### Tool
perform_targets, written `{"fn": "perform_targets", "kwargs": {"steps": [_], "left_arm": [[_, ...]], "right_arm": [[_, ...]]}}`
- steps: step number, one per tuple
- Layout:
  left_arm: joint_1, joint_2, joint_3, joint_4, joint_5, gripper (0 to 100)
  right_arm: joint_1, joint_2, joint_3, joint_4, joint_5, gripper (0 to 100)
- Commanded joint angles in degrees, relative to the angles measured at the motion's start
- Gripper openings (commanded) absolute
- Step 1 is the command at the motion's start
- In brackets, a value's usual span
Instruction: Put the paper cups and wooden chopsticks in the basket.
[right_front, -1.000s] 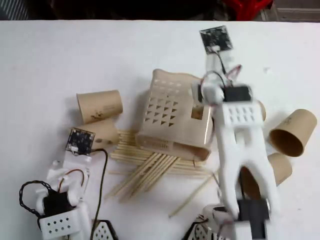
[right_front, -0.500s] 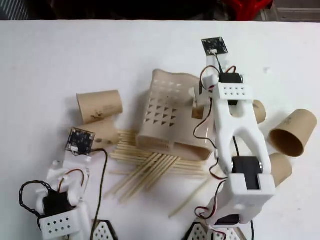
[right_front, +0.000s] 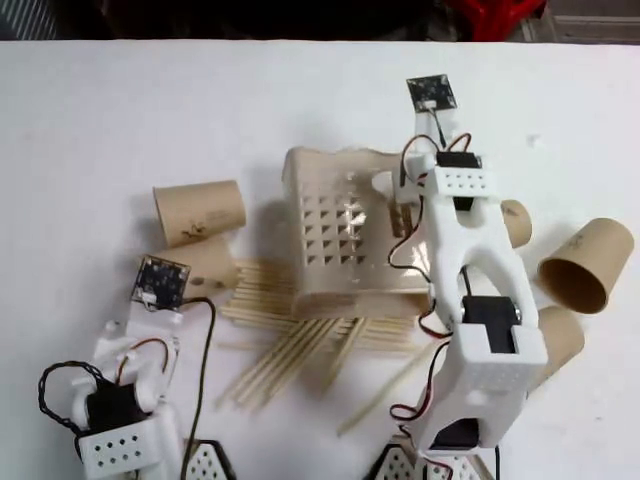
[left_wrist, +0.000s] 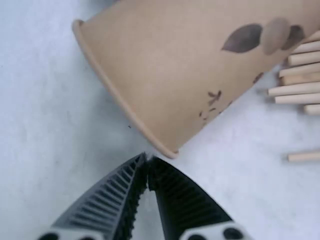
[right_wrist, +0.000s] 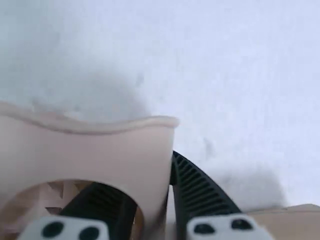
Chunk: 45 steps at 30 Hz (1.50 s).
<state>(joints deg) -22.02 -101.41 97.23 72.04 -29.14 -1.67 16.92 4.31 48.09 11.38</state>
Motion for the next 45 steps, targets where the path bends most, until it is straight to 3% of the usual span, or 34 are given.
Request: {"fn": "perform_targets", "kwargs": {"steps": [1,10,20,27,33,38,45], "left_arm": [[-0.4,-0.4,-0.1,0.3,-0.3,3],[-0.4,-0.4,-0.1,0.3,-0.3,3],[-0.4,-0.4,-0.1,0.3,-0.3,3],[-0.4,-0.4,-0.1,0.3,-0.3,3],[-0.4,-0.4,-0.1,0.3,-0.3,3],[-0.4,-0.4,-0.1,0.3,-0.3,3],[-0.4,-0.4,-0.1,0.3,-0.3,3]], "right_arm": [[1.2,-5.2,-5.5,-0.7,-1.8,1.5],[-0.7,-11.9,-18.8,4.4,-11.4,1.5],[-1.4,-17.4,-27.4,1.6,-12.0,1.5],[-1.9,-44.3,-5.2,2.8,-9.9,1.5],[-3.2,-64.0,27.5,-18.5,-4.8,1.5],[-5.2,-59.5,35.1,-29.2,-3.3,1.5],[-6.3,-34.2,18.5,-34.3,-6.9,1.5]]}}
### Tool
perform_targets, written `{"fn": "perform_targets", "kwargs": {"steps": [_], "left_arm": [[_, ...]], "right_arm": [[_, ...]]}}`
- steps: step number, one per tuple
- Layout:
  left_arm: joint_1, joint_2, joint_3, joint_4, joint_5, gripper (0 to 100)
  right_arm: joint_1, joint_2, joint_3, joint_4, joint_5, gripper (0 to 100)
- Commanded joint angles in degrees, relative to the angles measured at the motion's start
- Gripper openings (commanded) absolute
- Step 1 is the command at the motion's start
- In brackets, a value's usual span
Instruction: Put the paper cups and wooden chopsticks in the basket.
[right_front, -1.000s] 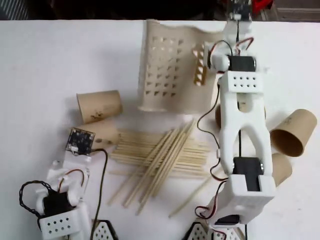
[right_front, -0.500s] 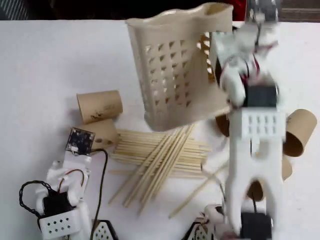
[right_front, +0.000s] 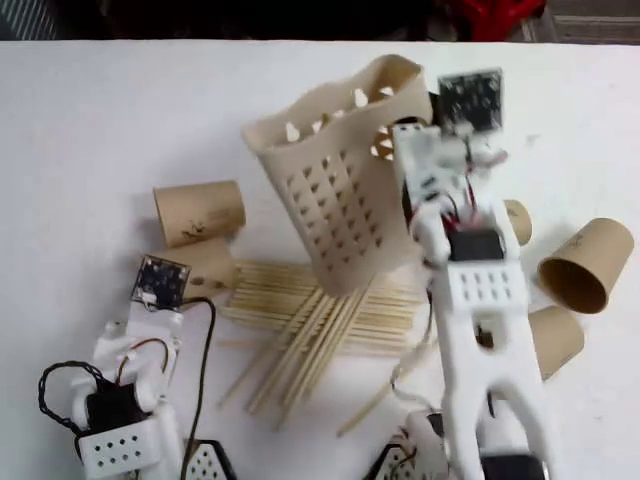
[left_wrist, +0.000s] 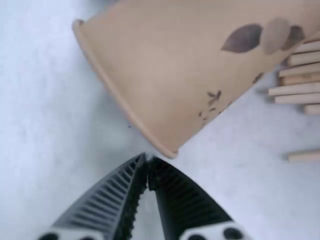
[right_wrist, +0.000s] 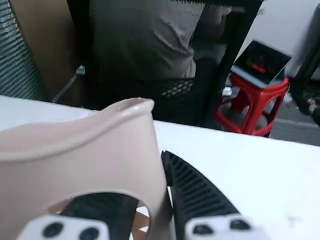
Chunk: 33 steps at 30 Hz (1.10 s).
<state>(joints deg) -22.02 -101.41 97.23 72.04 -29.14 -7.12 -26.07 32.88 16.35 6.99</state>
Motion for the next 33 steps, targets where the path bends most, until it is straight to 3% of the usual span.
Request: {"fn": "perform_targets", "kwargs": {"steps": [1,9,17,22,30,33], "left_arm": [[-0.4,-0.4,-0.1,0.3,-0.3,3],[-0.4,-0.4,-0.1,0.3,-0.3,3],[-0.4,-0.4,-0.1,0.3,-0.3,3],[-0.4,-0.4,-0.1,0.3,-0.3,3],[-0.4,-0.4,-0.1,0.3,-0.3,3],[-0.4,-0.4,-0.1,0.3,-0.3,3]], "right_arm": [[-0.8,12.8,-13.5,-2.4,-3.8,1.5],[-0.8,36.2,-34.1,-2.2,-11.3,1.5],[-2.8,39.0,-32.8,-2.6,-13.0,1.5],[-1.6,35.2,-24.5,-5.3,-14.3,1.5],[-1.4,24.6,-1.3,-24.1,-13.6,1.5],[-1.4,21.1,6.8,-29.4,-9.8,1.5]]}}
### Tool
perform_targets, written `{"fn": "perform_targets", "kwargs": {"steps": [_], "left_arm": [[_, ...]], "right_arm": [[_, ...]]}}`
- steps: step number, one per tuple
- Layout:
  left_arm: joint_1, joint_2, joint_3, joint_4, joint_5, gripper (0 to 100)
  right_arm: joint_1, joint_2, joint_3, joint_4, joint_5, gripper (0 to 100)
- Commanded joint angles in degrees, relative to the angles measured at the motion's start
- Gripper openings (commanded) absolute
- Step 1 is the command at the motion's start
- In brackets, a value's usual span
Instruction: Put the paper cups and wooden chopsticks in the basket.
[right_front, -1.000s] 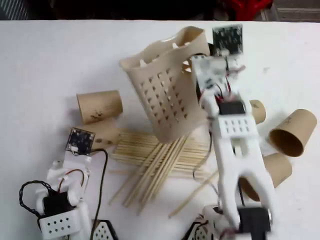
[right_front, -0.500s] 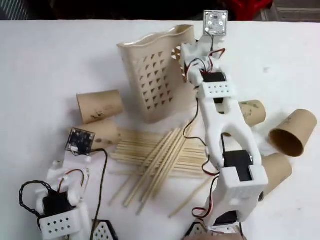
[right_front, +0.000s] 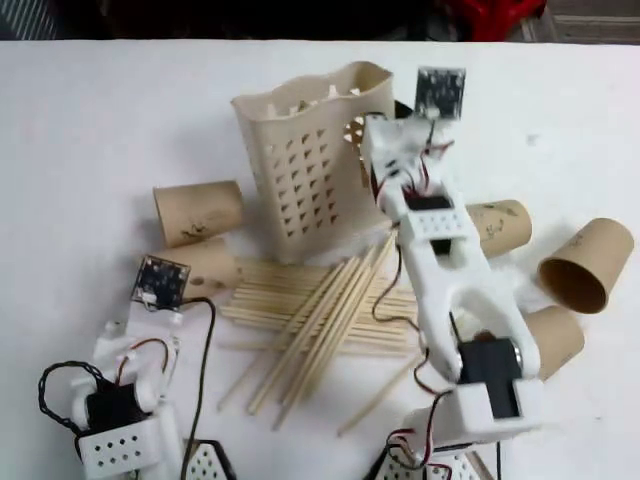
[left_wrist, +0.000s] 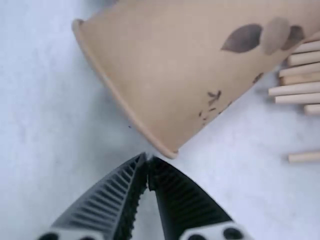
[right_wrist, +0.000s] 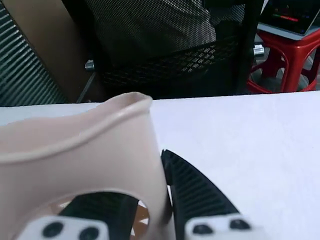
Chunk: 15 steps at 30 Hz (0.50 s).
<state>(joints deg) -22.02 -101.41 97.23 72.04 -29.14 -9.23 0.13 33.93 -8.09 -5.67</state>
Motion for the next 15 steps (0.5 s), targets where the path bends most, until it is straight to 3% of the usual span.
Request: {"fn": "perform_targets", "kwargs": {"steps": [1,5,15], "left_arm": [[-0.4,-0.4,-0.1,0.3,-0.3,3],[-0.4,-0.4,-0.1,0.3,-0.3,3],[-0.4,-0.4,-0.1,0.3,-0.3,3]], "right_arm": [[0.7,-6.3,8.4,-6.5,4.2,1.5],[0.7,-11.3,16.8,-8.7,10.6,2.1],[3.7,-21.3,24.4,2.2,18.0,24.3]]}}
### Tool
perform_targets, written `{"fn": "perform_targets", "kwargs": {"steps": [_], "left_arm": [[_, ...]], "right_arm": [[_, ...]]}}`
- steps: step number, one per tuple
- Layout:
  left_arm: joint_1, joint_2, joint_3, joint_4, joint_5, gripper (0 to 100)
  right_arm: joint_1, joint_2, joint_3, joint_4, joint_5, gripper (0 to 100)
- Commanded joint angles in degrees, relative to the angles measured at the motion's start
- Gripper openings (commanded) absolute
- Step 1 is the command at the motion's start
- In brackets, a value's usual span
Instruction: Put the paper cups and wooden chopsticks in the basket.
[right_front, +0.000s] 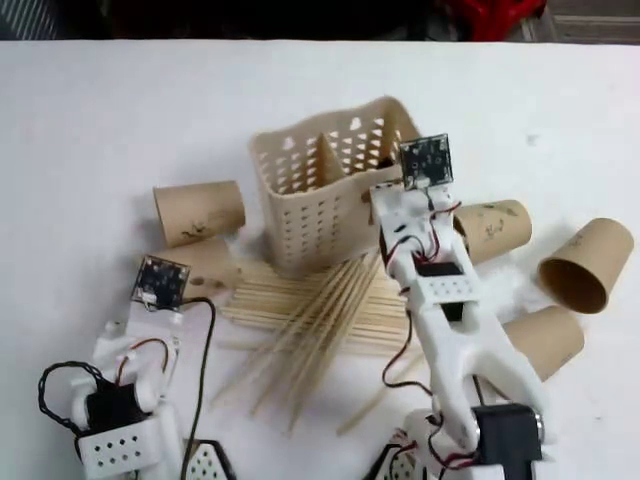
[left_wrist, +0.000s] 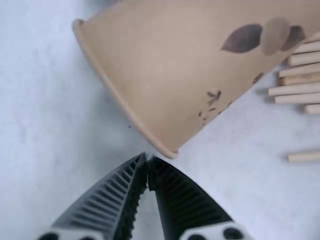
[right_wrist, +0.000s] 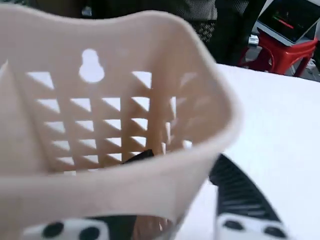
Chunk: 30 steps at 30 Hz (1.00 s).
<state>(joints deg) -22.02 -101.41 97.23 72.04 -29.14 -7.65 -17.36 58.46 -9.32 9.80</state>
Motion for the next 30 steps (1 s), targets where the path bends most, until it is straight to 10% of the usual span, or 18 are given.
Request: {"fn": "perform_targets", "kwargs": {"steps": [1,30], "left_arm": [[-0.4,-0.4,-0.1,0.3,-0.3,3],[-0.4,-0.4,-0.1,0.3,-0.3,3]], "right_arm": [[2.5,-5.1,-0.2,5.4,3.3,24.5],[1.4,-31.8,-20.6,69.2,10.1,24.7]]}}
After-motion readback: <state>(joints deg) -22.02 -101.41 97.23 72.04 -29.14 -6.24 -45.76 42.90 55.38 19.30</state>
